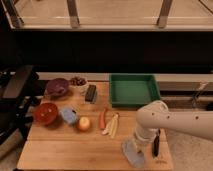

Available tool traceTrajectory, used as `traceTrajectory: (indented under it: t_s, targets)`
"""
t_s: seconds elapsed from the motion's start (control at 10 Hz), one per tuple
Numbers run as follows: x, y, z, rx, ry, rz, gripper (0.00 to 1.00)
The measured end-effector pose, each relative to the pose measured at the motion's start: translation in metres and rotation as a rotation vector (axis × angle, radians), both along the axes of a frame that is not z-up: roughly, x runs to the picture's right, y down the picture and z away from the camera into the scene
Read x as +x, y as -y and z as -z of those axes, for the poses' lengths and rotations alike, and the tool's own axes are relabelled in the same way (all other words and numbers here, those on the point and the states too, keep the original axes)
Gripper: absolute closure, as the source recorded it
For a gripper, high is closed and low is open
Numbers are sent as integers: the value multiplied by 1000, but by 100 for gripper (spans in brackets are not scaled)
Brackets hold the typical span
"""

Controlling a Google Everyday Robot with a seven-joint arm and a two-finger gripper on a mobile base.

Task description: Wipe table surface with towel

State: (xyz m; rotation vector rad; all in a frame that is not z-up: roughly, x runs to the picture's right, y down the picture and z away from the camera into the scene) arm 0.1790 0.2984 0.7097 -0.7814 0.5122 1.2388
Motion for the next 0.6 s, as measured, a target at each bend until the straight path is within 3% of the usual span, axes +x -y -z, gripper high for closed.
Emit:
traceTrajectory:
  t_s: [0.3, 0.6]
  targets:
    - [29, 21, -20, 8, -77, 13, 100]
    - [22, 51, -48, 17, -62, 6, 100]
